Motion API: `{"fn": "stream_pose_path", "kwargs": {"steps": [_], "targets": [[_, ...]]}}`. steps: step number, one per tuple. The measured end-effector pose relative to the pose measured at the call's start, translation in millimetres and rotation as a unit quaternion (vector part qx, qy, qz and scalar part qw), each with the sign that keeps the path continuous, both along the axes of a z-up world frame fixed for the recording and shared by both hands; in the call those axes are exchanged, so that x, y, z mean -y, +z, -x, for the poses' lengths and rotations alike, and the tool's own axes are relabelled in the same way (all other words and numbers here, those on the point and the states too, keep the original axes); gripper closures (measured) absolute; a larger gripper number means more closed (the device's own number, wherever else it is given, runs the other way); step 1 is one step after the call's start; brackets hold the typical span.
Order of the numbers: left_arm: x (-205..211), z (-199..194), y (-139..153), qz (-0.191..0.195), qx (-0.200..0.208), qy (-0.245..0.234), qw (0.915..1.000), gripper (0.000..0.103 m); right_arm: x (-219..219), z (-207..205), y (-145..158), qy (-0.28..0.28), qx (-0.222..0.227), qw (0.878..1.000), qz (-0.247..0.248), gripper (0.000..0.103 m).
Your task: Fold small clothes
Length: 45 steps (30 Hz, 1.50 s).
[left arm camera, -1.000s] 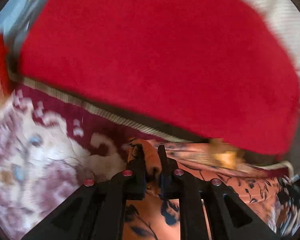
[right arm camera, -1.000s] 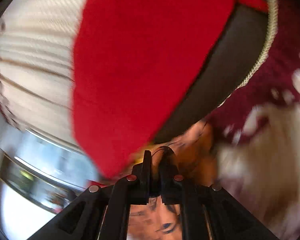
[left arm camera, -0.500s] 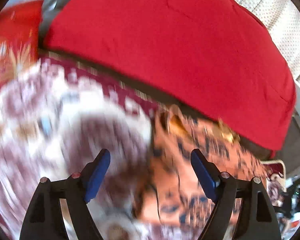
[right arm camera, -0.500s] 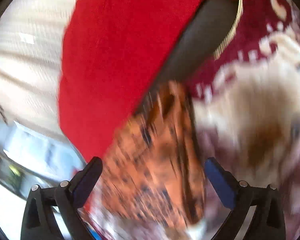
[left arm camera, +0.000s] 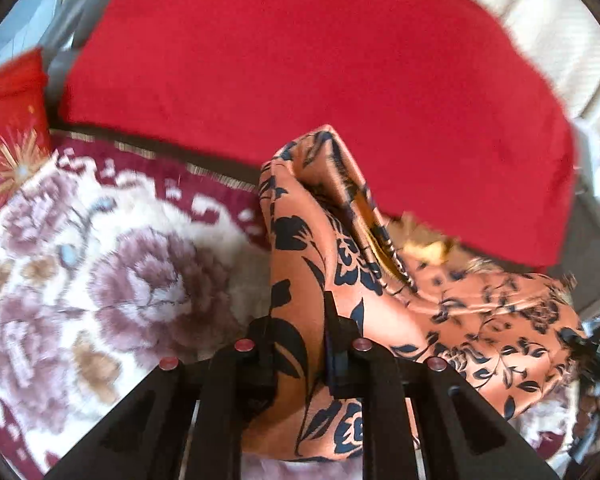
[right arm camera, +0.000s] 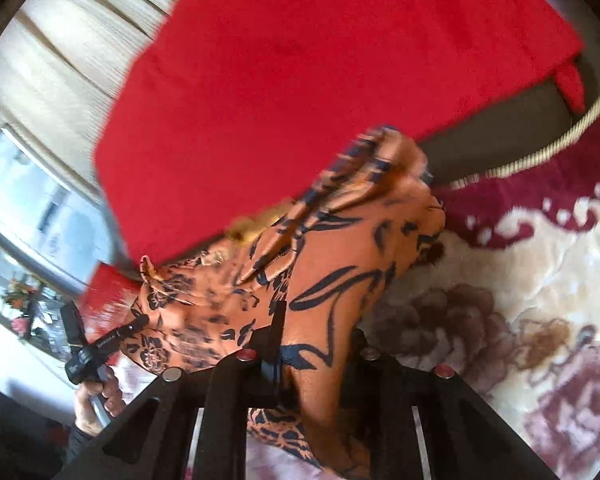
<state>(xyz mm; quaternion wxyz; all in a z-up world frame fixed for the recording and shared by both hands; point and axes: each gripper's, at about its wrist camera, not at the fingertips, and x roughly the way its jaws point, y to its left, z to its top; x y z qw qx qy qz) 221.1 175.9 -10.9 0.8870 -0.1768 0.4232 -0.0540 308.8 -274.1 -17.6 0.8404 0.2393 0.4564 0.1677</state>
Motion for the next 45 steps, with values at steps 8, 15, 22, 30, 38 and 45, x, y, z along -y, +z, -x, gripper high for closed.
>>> {"fn": "stream_pose_path", "kwargs": {"steps": [8, 15, 22, 30, 38, 45], "targets": [[14, 102, -70, 0.013, -0.049, -0.058, 0.9970, 0.066, 65, 132, -20, -0.031, -0.029, 0.999, -0.032, 0.066], [6, 105, -71, -0.066, -0.029, -0.021, 0.9972, 0.061, 115, 184, -81, -0.112, -0.047, 0.991, -0.055, 0.032], [56, 47, -51, -0.207, 0.009, -0.126, 0.9701, 0.046, 73, 142, -24, 0.023, -0.005, 1.000, -0.006, 0.031], [66, -27, -63, -0.144, -0.019, -0.137, 0.9800, 0.046, 21, 40, -94, 0.129, -0.158, 0.970, -0.135, 0.029], [-3, -46, -52, -0.040, -0.013, 0.054, 0.9977, 0.046, 104, 42, -72, -0.077, -0.053, 0.976, -0.199, 0.025], [59, 65, -16, -0.067, 0.028, -0.136, 0.9880, 0.031, 92, 164, -43, -0.005, -0.029, 0.985, -0.168, 0.022]]}}
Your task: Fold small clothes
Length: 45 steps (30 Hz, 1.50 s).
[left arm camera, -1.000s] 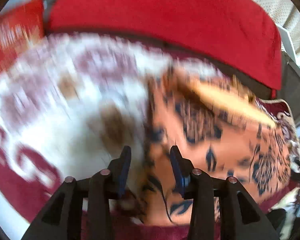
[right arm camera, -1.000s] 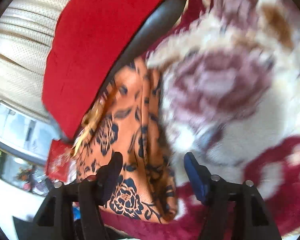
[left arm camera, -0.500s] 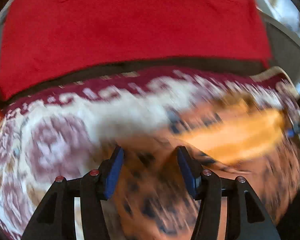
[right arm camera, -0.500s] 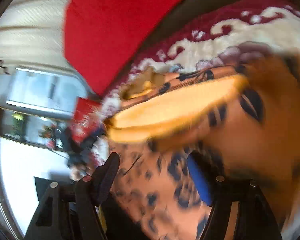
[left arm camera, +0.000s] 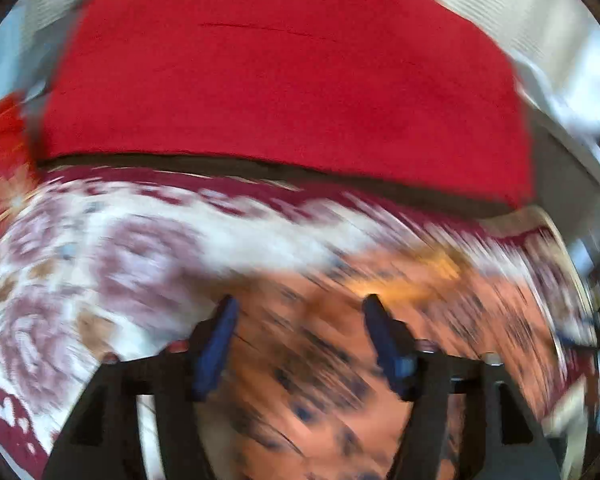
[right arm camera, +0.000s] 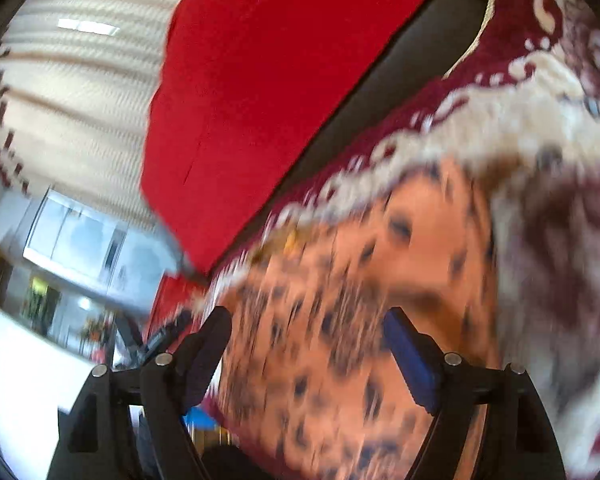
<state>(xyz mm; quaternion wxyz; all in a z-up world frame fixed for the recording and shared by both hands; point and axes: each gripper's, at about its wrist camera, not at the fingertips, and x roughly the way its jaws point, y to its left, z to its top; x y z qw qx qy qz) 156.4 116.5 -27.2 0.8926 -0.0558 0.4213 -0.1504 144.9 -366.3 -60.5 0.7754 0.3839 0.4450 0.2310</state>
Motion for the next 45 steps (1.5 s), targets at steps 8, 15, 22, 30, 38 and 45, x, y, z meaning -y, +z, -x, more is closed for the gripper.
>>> {"fn": "stream_pose_path", "kwargs": {"steps": [8, 15, 22, 30, 38, 45], "targets": [[120, -67, -50, -0.154, -0.009, -0.075, 0.9853, 0.031, -63, -14, -23, 0.133, -0.039, 0.990, 0.032, 0.021], [45, -132, -56, -0.129, -0.042, 0.175, 0.9753, 0.032, 40, -59, -46, -0.127, -0.041, 0.990, -0.039, 0.020], [33, -61, -8, -0.113, 0.008, 0.168, 0.9792, 0.031, 33, 37, 6, -0.106, 0.031, 0.994, -0.007, 0.017], [51, 27, 32, -0.118, 0.066, 0.161, 0.9777, 0.030, -47, 173, -23, -0.081, 0.029, 0.996, 0.021, 0.013], [70, 80, 58, -0.108, 0.100, 0.148, 0.9780, 0.029, -49, 184, -59, -0.123, -0.020, 0.992, 0.018, 0.013], [87, 92, 64, -0.121, 0.111, 0.143, 0.9759, 0.029, -31, 187, -61, -0.158, -0.031, 0.987, -0.005, 0.013]]}}
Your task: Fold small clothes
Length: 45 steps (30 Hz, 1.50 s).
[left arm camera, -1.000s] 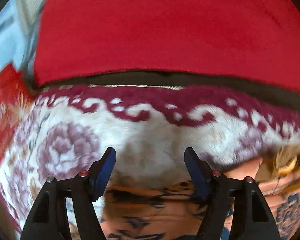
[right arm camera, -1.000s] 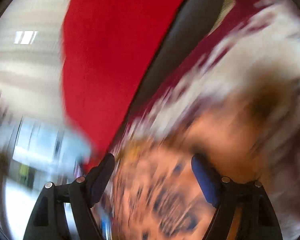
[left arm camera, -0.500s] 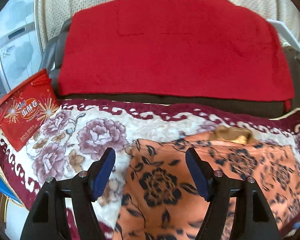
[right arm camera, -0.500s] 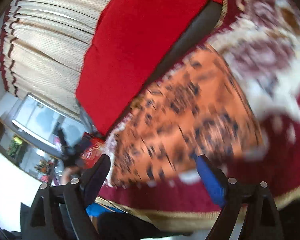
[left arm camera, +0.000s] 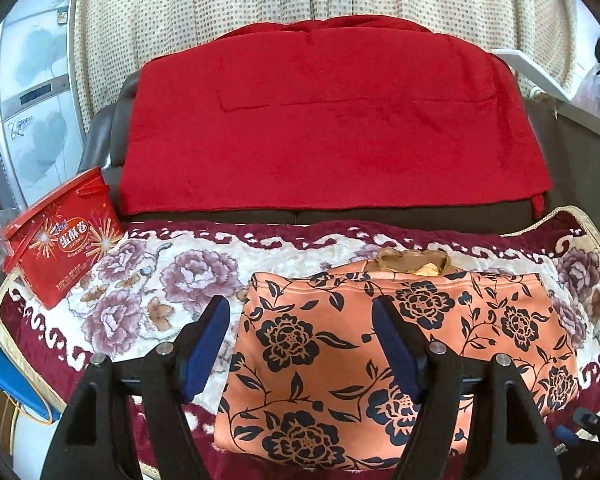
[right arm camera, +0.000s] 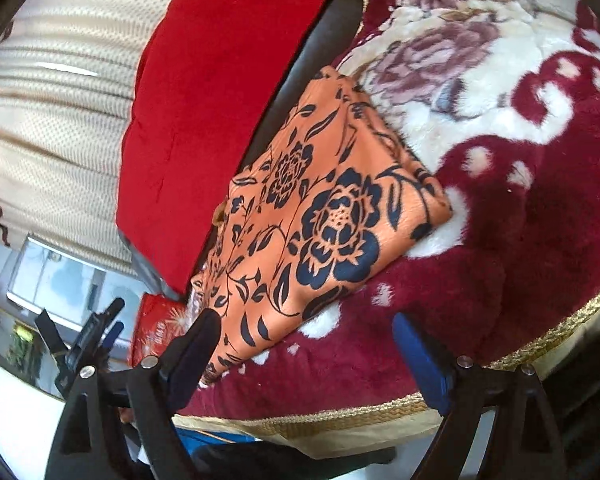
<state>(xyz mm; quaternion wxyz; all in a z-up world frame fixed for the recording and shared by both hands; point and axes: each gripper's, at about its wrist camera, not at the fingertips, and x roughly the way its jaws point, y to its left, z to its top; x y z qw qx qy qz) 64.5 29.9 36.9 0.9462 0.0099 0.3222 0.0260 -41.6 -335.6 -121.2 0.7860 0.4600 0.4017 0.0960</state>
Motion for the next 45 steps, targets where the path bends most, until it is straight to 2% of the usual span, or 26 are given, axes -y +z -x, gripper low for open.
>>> {"fn": "stream_pose_path", "kwargs": {"steps": [8, 11, 12, 14, 16, 20, 21, 22, 23, 25, 27, 28, 29, 30, 31, 32, 33, 34, 35, 36, 37, 38, 40, 43, 45], "targets": [[9, 3, -4, 0.011, -0.008, -0.007, 0.9999, 0.029, 13, 1, -10, -0.023, -0.020, 0.999, -0.020, 0.013], [9, 9, -14, 0.042, -0.016, -0.010, 0.9990, 0.027, 17, -1, -15, -0.037, -0.026, 0.998, -0.041, 0.013], [10, 10, -20, 0.054, -0.022, -0.011, 0.9982, 0.021, 18, -2, -16, -0.039, -0.027, 0.998, -0.045, 0.013], [16, 10, -37, 0.069, -0.039, -0.015, 0.9968, 0.020, 21, -6, -18, -0.045, -0.028, 0.997, -0.050, 0.013], [27, 3, -57, 0.062, -0.065, -0.028, 0.9955, 0.020, 23, -13, -18, -0.048, -0.028, 0.997, -0.051, 0.012], [58, -24, -113, 0.015, -0.123, -0.053, 0.9909, 0.020, 29, -32, -13, -0.061, -0.016, 0.997, -0.043, 0.015], [62, -32, -131, 0.005, -0.148, -0.052, 0.9876, 0.019, 30, -38, -12, -0.064, -0.012, 0.997, -0.039, 0.028], [63, -34, -137, 0.002, -0.154, -0.050, 0.9869, 0.017, 30, -45, -11, -0.056, -0.011, 0.998, -0.033, 0.052], [62, -33, -137, 0.003, -0.147, -0.046, 0.9881, 0.017, 28, -52, -10, -0.041, -0.016, 0.999, -0.019, 0.093], [62, -32, -126, 0.010, -0.142, -0.042, 0.9889, 0.017, 20, -63, -2, -0.013, -0.028, 0.999, 0.027, 0.093], [63, -26, -105, 0.019, -0.107, -0.047, 0.9930, 0.017, 7, -59, 28, -0.001, -0.001, 0.993, 0.116, 0.093], [63, -23, -97, 0.018, -0.086, -0.048, 0.9950, 0.017, -2, -53, 47, 0.002, 0.021, 0.986, 0.163, 0.093], [66, -21, -93, 0.013, -0.071, -0.048, 0.9962, 0.017, -6, -50, 56, 0.003, 0.031, 0.982, 0.189, 0.093], [69, -23, -95, 0.010, -0.070, -0.048, 0.9963, 0.017, -6, -48, 56, 0.002, 0.030, 0.977, 0.209, 0.093], [75, -29, -108, -0.002, -0.086, -0.052, 0.9949, 0.017, -3, -51, 44, -0.001, 0.014, 0.976, 0.215, 0.088], [81, -37, -123, -0.020, -0.114, -0.057, 0.9917, 0.017, 2, -57, 26, 0.006, -0.014, 0.976, 0.215, 0.083], [86, -45, -142, -0.043, -0.153, -0.058, 0.9855, 0.015, 10, -65, -8, 0.030, -0.063, 0.983, 0.171, 0.081], [85, -43, -144, -0.039, -0.138, -0.054, 0.9882, 0.014, 20, -60, -14, 0.015, -0.045, 0.991, 0.123, 0.078], [82, -40, -141, -0.030, -0.124, -0.051, 0.9905, 0.014, 33, -53, -11, 0.004, -0.027, 0.997, 0.079, 0.062], [83, -41, -141, -0.029, -0.130, -0.053, 0.9897, 0.014, 39, -49, -5, 0.006, -0.018, 0.997, 0.068, 0.031], [83, -42, -141, -0.032, -0.130, -0.055, 0.9894, 0.013, 45, -45, 2, 0.001, -0.007, 0.998, 0.068, 0.015], [84, -42, -142, -0.036, -0.129, -0.058, 0.9892, 0.013, 52, -44, 9, -0.009, 0.003, 0.997, 0.071, 0.015], [83, -43, -142, -0.035, -0.128, -0.062, 0.9892, 0.012, 64, -60, 23, 0.007, 0.026, 0.997, 0.070, 0.015], [81, -42, -143, -0.031, -0.123, -0.059, 0.9902, 0.011, 75, -114, 31, 0.030, 0.033, 0.996, 0.078, 0.015], [83, -40, -143, -0.031, -0.122, -0.057, 0.9904, 0.010, 77, -161, 22, 0.062, 0.020, 0.996, 0.067, 0.015]]}}
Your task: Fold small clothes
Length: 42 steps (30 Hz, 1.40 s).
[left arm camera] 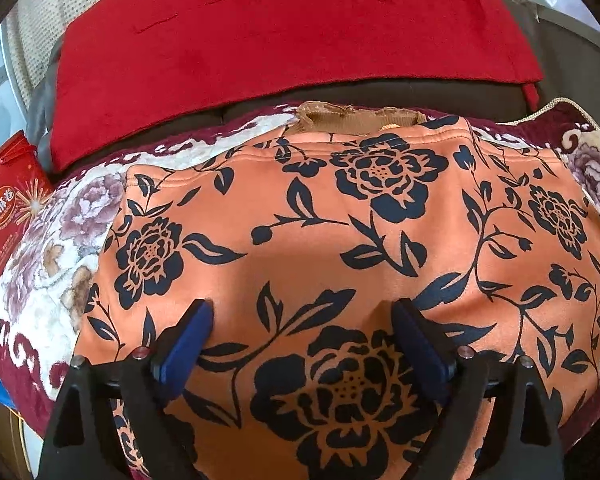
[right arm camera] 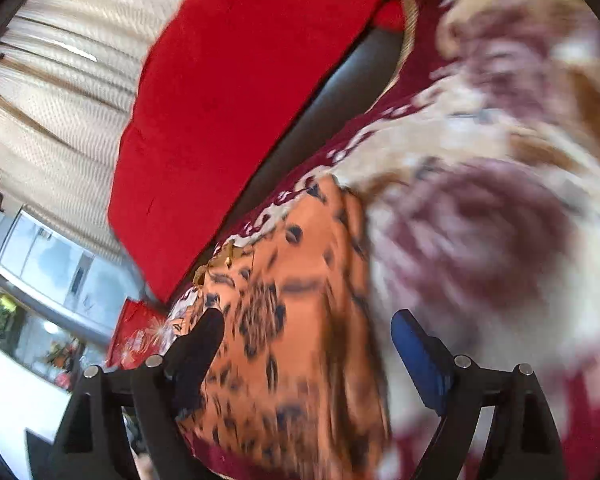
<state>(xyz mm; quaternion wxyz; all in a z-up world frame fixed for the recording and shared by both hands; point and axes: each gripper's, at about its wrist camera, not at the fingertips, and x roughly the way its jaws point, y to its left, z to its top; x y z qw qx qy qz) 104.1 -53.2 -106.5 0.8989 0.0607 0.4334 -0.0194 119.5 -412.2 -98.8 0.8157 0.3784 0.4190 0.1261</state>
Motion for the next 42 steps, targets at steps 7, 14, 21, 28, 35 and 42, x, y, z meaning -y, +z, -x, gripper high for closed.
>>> {"fn": "stream_pose_path", "kwargs": {"steps": [7, 14, 21, 28, 35, 42], "targets": [[-7, -4, -3, 0.008, 0.002, -0.003, 1.0000, 0.007, -44, -105, -4, 0.089, -0.063, 0.986, 0.127, 0.092], [-12, -10, -3, 0.015, -0.010, -0.006, 0.9998, 0.004, -33, -97, -34, 0.003, -0.088, 0.987, 0.133, 0.073], [-80, 23, 28, 0.123, 0.005, 0.047, 0.9913, 0.006, -43, -29, 43, -0.041, 0.003, 0.994, 0.106, 0.020], [-229, 82, 18, 0.305, 0.010, 0.206, 0.9297, 0.006, -133, 37, 57, 0.080, 0.063, 0.994, 0.042, 0.018], [-247, 72, -19, 0.384, -0.062, 0.201, 0.8989, 0.008, -168, 40, 13, 0.092, 0.018, 0.994, 0.050, 0.018], [-235, 67, -6, 0.365, -0.061, 0.196, 0.9081, 0.092, -150, 39, -11, 0.069, -0.018, 0.997, 0.026, 0.018]]}}
